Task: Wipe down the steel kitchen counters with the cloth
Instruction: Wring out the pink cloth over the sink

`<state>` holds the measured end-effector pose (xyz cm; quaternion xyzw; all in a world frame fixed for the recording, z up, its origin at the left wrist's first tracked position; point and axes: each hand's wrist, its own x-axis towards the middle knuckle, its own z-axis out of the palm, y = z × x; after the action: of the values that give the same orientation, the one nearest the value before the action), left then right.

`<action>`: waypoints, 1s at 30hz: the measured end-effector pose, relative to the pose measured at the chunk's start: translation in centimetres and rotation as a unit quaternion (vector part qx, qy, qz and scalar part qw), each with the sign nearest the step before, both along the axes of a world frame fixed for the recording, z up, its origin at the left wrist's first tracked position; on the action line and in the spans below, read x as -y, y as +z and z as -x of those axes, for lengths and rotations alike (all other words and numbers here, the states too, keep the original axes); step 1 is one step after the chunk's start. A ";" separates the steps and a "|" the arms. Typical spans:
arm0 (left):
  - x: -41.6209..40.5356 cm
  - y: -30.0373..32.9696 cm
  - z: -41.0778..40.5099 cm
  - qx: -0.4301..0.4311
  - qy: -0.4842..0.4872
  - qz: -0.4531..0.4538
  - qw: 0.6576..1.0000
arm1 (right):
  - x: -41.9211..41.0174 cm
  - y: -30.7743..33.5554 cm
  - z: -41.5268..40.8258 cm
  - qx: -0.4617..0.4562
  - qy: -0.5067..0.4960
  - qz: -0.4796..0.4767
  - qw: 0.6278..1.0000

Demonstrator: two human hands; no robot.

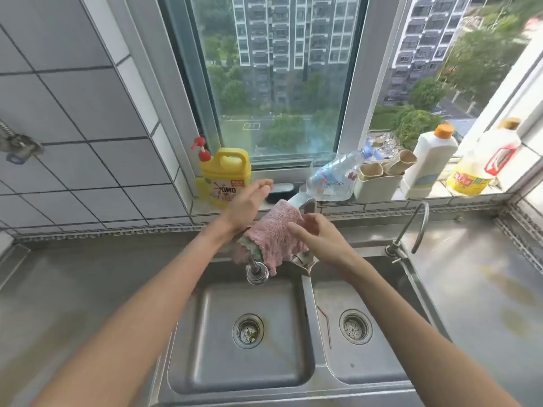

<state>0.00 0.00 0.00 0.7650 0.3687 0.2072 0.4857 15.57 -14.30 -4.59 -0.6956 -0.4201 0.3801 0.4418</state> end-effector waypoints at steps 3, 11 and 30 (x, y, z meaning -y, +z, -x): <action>-0.7 -1.2 0.1 -0.022 -0.107 0.210 0.972 | -0.4 0.1 1.1 -0.012 -0.020 0.007 1.000; -2.3 -1.5 1.4 -0.070 -0.100 0.051 0.991 | -0.3 1.0 1.4 0.018 -0.066 0.013 0.998; 6.8 5.0 9.4 0.061 -0.165 -0.099 0.979 | 11.6 11.1 6.8 0.133 -0.072 -0.175 0.973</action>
<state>-9.44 -6.84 4.96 0.8457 0.1848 0.2063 0.4562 8.75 -25.94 6.54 -0.6804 -0.4841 0.1721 0.5226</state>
